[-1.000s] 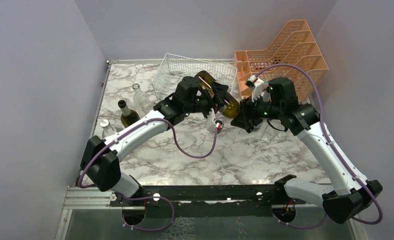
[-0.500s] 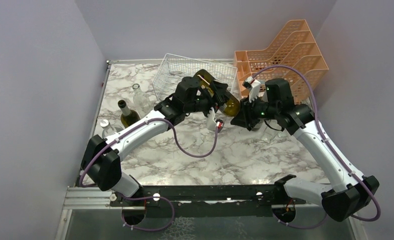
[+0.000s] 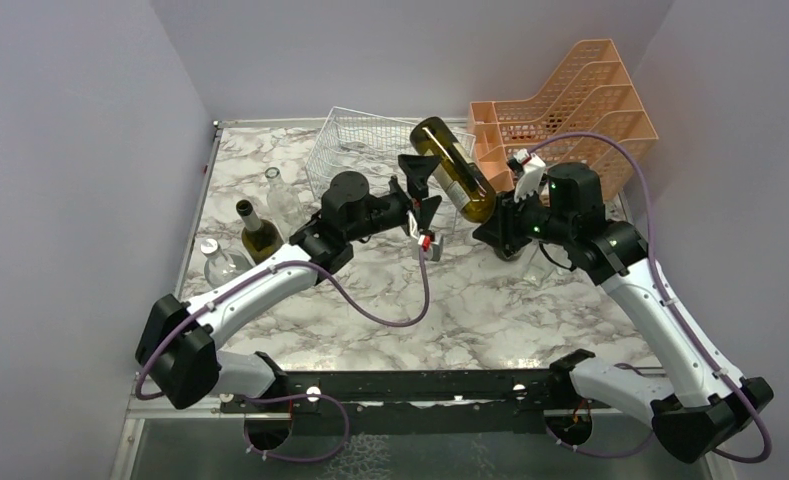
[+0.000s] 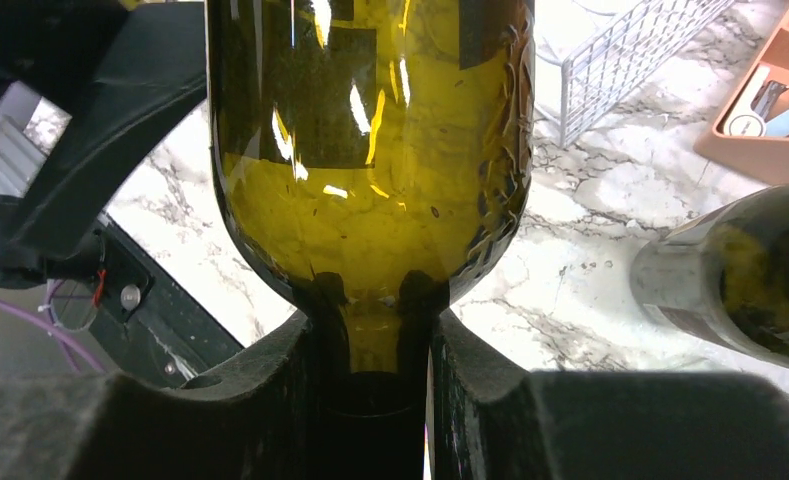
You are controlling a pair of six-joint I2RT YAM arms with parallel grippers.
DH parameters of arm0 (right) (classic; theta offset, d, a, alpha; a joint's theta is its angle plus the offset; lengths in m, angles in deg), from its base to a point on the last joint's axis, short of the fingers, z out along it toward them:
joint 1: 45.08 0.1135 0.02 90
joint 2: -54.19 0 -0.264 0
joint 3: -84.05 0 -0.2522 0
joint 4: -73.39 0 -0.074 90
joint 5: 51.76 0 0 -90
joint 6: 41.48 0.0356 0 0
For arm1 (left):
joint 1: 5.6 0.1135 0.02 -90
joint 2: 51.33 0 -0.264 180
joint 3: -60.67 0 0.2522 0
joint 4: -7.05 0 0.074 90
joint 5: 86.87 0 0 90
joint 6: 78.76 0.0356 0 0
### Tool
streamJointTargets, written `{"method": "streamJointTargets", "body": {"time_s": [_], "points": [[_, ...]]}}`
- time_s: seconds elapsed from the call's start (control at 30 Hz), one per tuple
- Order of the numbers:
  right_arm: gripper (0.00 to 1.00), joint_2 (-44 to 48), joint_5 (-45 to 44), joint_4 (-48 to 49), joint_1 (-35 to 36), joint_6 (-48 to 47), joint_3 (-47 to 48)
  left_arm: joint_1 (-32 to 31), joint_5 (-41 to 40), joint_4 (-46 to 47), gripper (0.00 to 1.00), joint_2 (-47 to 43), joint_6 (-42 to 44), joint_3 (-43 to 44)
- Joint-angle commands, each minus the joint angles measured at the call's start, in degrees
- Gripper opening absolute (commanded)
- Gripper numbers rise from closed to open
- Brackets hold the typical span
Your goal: Put the wine bottle on the wine rack
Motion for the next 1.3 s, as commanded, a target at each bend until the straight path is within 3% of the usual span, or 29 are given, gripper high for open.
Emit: {"method": "streamJointTargets", "body": {"time_s": [0.0,0.13,0.23,0.5,0.67,0.87,1.27], "points": [[0.01,1.1,-0.7,9.6,0.2,0.4,1.8,-0.2,-3.8,8.0,0.99,-4.8,-17.3,-3.1],[0.01,0.3,1.7,10.0,0.2,0.4,0.5,-0.1,-12.5,12.7,0.99,-9.5,-36.8,-3.8],[0.01,-0.3,3.8,11.2,0.2,0.5,-1.2,-0.1,-26.2,12.8,0.99,-12.8,-53.7,-2.9],[0.01,-2.7,8.0,14.0,2.3,2.0,-6.6,0.0,-35.1,9.0,0.99,-19.7,-72.6,-6.4],[0.01,-5.3,3.4,15.6,9.1,3.6,-10.4,0.0,-33.4,-1.0,0.99,-21.6,-79.5,-4.5],[0.01,-9.6,-0.2,21.6,12.0,6.7,-15.6,0.0,-34.9,-12.4,0.99,-21.6,-83.1,-0.8],[0.01,-14.9,-13.0,29.5,12.6,11.7,-20.1,0.0,-34.8,-15.0,0.99,-22.8,-84.5,-2.6]]}}
